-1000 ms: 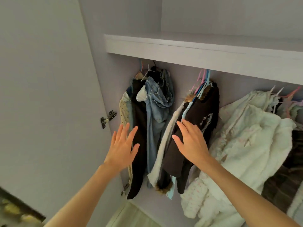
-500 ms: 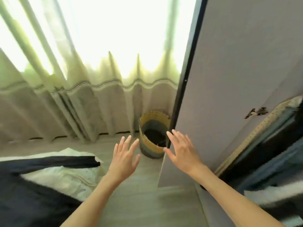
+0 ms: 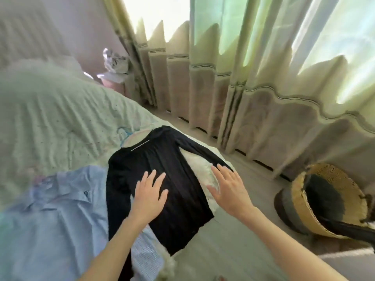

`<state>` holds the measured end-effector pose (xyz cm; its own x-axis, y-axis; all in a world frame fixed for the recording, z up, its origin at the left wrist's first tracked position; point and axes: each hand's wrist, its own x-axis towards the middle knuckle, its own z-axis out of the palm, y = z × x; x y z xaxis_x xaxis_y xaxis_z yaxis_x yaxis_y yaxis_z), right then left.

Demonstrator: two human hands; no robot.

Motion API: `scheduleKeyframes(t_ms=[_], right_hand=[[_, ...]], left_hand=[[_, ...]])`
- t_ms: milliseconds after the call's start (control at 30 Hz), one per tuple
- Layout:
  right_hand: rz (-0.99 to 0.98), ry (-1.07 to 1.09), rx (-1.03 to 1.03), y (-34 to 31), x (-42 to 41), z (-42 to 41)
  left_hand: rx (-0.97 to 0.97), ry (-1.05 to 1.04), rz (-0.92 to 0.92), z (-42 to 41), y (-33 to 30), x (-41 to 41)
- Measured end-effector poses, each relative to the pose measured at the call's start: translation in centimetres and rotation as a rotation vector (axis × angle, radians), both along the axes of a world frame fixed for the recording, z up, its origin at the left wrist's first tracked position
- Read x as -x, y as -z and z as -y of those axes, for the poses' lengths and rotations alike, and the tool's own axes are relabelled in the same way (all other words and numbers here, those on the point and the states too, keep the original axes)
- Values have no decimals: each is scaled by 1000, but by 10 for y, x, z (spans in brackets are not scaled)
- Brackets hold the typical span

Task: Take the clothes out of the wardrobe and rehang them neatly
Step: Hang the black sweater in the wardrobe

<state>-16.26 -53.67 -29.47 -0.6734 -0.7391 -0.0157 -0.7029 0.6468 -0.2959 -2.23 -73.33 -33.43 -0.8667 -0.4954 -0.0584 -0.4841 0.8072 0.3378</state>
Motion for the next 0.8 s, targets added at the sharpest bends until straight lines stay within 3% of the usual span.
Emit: scheduleKeyframes(t_ms=[267,800], right_hand=[[11,-223,-45,26,32,122],[96,-352,-293,160,221,377]], left_hand=[[-108,-317,59,66,31,-41],[-214,-513,261,255,156,70]])
